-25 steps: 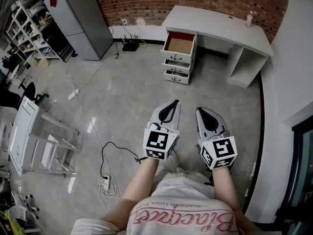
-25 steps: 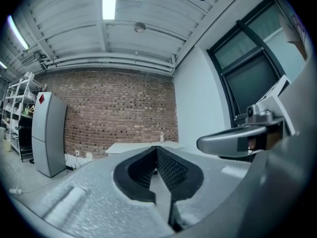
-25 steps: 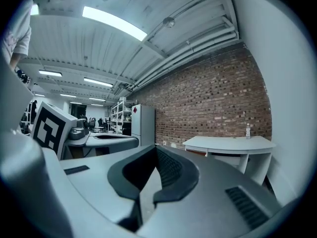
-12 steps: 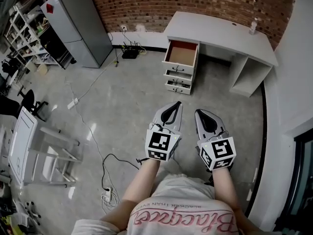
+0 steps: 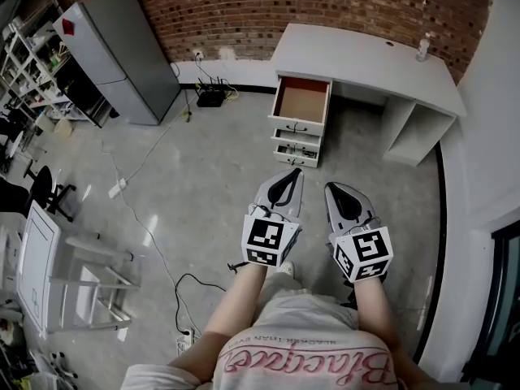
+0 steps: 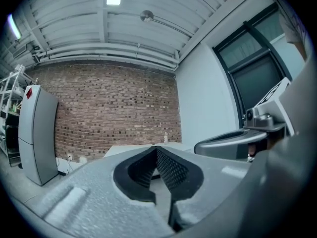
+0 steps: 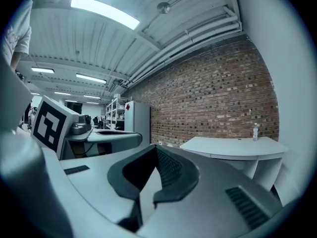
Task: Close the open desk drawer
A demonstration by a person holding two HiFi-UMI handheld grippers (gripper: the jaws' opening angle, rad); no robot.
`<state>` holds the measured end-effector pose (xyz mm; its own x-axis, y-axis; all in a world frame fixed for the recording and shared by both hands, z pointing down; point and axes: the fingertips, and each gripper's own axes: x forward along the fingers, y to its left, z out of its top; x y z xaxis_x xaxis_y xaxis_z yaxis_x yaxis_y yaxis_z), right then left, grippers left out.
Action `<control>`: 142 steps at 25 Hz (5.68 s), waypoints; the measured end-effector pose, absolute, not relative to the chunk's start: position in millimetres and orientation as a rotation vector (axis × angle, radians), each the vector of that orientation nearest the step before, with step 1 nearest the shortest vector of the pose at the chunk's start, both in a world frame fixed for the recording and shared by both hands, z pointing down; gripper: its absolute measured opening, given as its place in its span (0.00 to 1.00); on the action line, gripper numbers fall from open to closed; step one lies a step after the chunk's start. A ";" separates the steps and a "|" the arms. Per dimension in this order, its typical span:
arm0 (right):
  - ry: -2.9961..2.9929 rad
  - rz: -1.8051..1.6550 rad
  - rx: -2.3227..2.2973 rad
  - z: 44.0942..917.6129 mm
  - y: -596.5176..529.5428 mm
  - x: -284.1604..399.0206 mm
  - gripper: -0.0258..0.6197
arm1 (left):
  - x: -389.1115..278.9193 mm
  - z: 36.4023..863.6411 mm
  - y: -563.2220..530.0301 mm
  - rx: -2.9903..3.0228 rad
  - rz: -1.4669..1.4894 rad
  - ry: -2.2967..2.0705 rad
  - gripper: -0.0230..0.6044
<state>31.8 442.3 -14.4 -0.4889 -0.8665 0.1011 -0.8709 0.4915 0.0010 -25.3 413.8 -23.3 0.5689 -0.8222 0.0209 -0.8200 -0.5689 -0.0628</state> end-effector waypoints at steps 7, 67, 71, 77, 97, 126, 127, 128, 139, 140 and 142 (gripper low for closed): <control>-2.595 0.064 1.580 -13.9 385.7 11.0 0.06 | -45.3 -19.4 357.4 -2.770 -0.087 1.380 0.05; -2.703 0.277 1.292 39.7 -21.5 112.9 0.06 | 35.9 44.8 -20.3 -2.814 -0.227 1.569 0.05; -2.721 0.296 1.217 45.8 -36.6 119.4 0.06 | 43.1 48.2 -29.1 -2.801 -0.261 1.571 0.05; -2.739 0.341 1.154 59.3 -47.0 121.3 0.06 | 53.3 58.3 -37.4 -2.792 -0.328 1.546 0.05; -2.669 0.453 1.133 107.0 -59.1 83.9 0.06 | 26.1 92.9 -58.0 -2.854 -0.391 1.504 0.05; -2.412 0.774 1.299 328.2 -71.2 44.9 0.06 | -29.6 309.5 -88.8 -3.003 -0.573 1.450 0.05; -2.406 0.778 1.298 336.0 -70.9 44.1 0.06 | -30.3 317.9 -90.7 -3.004 -0.582 1.453 0.05; -2.401 0.780 1.299 343.9 -71.3 43.1 0.06 | -31.4 326.8 -92.9 -3.005 -0.592 1.458 0.05; -2.289 0.919 1.428 434.5 -89.0 47.7 0.06 | -42.5 417.9 -113.4 -3.043 -0.680 1.523 0.05; -2.280 0.946 1.431 442.7 -90.1 46.3 0.06 | -43.4 424.8 -116.2 -3.044 -0.692 1.526 0.05; -2.265 0.986 1.434 455.5 -92.7 44.4 0.06 | -44.8 435.6 -121.8 -3.049 -0.702 1.542 0.05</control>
